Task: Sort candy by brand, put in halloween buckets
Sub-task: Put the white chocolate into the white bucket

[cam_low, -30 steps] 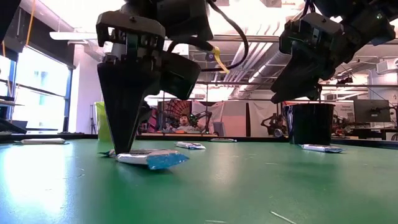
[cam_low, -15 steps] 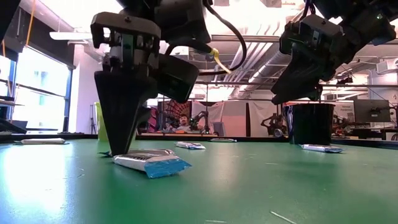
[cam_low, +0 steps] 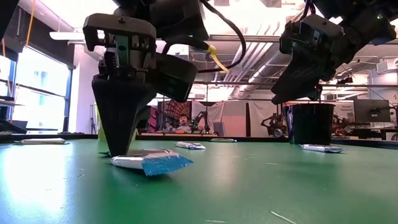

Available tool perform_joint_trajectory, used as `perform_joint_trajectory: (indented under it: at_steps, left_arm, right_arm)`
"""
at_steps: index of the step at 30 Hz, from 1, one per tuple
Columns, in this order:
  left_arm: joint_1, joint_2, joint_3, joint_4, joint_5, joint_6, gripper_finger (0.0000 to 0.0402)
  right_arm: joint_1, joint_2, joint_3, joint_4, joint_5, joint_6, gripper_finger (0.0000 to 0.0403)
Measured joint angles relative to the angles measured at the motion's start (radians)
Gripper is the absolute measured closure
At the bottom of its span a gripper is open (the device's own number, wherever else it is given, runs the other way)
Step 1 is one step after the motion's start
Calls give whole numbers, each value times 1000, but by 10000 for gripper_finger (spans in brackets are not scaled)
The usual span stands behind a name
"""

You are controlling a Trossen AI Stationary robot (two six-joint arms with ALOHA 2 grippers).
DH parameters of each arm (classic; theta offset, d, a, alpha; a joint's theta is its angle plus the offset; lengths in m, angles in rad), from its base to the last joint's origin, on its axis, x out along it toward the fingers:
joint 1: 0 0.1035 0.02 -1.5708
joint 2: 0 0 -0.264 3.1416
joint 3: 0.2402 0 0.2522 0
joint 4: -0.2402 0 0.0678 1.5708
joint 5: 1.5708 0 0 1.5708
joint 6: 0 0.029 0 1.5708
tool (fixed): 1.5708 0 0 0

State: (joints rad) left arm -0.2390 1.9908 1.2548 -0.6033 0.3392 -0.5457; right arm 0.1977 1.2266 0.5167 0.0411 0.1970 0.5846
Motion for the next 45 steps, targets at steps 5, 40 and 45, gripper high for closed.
perform_joint_trajectory:
  at_steps: [5,40,45]
  left_arm:
    - [-1,-40,-1,-7,-30,8,401]
    - [-76,-426,-487,472,28,-261,375]
    - [-76,-398,-494,486,25,-265,331]
  right_arm:
    - [37,0,0,5,0,-10,271]
    - [344,647,692,-126,138,-62,402]
    - [348,771,793,-125,132,-52,402]
